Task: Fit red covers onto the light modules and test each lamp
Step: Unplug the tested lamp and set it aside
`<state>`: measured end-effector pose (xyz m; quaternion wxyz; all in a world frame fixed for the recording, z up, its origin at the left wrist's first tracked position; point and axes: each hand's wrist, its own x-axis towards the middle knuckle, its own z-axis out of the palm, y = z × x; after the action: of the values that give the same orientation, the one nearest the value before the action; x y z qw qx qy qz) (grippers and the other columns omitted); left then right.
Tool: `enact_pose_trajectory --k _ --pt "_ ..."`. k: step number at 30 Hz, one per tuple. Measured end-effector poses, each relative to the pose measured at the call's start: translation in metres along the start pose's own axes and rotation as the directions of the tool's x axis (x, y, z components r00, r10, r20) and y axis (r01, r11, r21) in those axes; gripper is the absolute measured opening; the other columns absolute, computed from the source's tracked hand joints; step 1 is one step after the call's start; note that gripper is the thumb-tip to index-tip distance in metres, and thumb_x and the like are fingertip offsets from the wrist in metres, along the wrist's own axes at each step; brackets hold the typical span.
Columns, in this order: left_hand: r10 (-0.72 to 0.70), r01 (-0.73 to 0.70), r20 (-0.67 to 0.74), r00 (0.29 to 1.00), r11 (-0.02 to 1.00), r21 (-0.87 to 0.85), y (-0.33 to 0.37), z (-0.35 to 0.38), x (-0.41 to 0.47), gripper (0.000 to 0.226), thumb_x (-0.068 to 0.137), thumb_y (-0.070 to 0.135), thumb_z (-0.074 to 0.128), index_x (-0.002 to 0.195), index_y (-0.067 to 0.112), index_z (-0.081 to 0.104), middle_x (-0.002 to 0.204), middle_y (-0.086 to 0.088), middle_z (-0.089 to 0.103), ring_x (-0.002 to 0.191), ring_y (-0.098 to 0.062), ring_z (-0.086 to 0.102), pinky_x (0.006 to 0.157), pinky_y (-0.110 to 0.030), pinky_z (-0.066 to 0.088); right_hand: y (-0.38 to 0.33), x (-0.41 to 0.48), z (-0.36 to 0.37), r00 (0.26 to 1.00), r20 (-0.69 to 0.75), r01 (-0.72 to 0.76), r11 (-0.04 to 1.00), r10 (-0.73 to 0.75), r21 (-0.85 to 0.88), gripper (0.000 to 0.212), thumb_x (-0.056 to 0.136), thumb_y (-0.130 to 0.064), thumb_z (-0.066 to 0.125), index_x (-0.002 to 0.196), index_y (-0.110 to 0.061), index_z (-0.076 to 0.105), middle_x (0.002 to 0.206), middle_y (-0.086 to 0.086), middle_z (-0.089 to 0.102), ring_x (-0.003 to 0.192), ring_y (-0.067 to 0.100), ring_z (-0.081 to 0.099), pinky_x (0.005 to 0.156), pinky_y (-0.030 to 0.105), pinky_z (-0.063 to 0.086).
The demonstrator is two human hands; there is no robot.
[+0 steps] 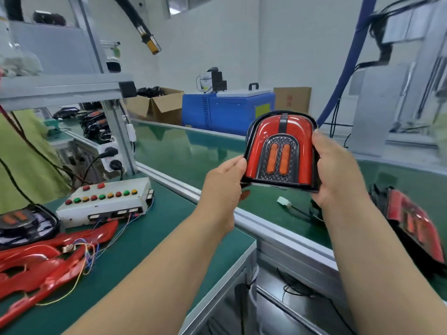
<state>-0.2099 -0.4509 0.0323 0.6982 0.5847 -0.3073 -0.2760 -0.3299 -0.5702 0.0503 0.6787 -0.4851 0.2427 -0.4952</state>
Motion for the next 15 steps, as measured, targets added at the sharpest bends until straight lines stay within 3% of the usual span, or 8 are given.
enact_pose_trajectory --k 4,8,11,15 --pt "-0.027 0.027 0.069 0.997 1.0 0.003 -0.008 0.04 0.003 0.025 0.104 0.025 0.047 0.108 0.029 0.071 0.084 0.011 0.073 0.078 -0.004 0.063 0.068 -0.025 0.049 -0.011 0.01 -0.04 0.991 -0.119 0.061 0.998 -0.061 -0.004 0.033 0.1 -0.035 0.055 0.129 -0.019 0.058 0.102 0.004 0.076 0.089 0.026 0.075 0.067 0.047 0.061" --pt "-0.057 0.048 0.143 0.988 0.997 0.064 -0.014 0.076 0.007 0.03 0.101 0.019 0.046 0.119 0.023 0.07 0.094 0.006 0.074 0.084 -0.011 0.061 0.073 -0.027 0.05 -0.019 0.014 -0.074 0.975 -0.213 0.068 0.998 -0.069 -0.012 0.022 0.1 -0.032 0.056 0.119 -0.023 0.062 0.096 0.003 0.078 0.084 0.023 0.076 0.069 0.048 0.061" --pt "-0.089 0.069 0.204 0.975 0.992 0.101 -0.018 0.098 0.008 0.033 0.099 0.014 0.044 0.115 0.019 0.072 0.1 0.0 0.075 0.091 -0.016 0.062 0.074 -0.027 0.045 -0.024 0.018 -0.095 0.957 -0.283 0.06 0.998 -0.063 -0.018 0.021 0.101 -0.03 0.056 0.118 -0.022 0.062 0.096 0.004 0.077 0.082 0.022 0.076 0.063 0.043 0.062" --pt "-0.101 0.073 0.277 0.955 0.991 0.11 -0.024 0.124 0.01 0.031 0.098 0.016 0.044 0.088 0.015 0.073 0.074 0.007 0.069 0.069 -0.007 0.06 0.069 -0.024 0.047 -0.025 0.026 -0.115 0.935 -0.352 0.044 0.999 -0.049 -0.023 0.014 0.103 -0.026 0.053 0.114 -0.023 0.061 0.096 0.003 0.074 0.073 0.016 0.076 0.059 0.041 0.062"
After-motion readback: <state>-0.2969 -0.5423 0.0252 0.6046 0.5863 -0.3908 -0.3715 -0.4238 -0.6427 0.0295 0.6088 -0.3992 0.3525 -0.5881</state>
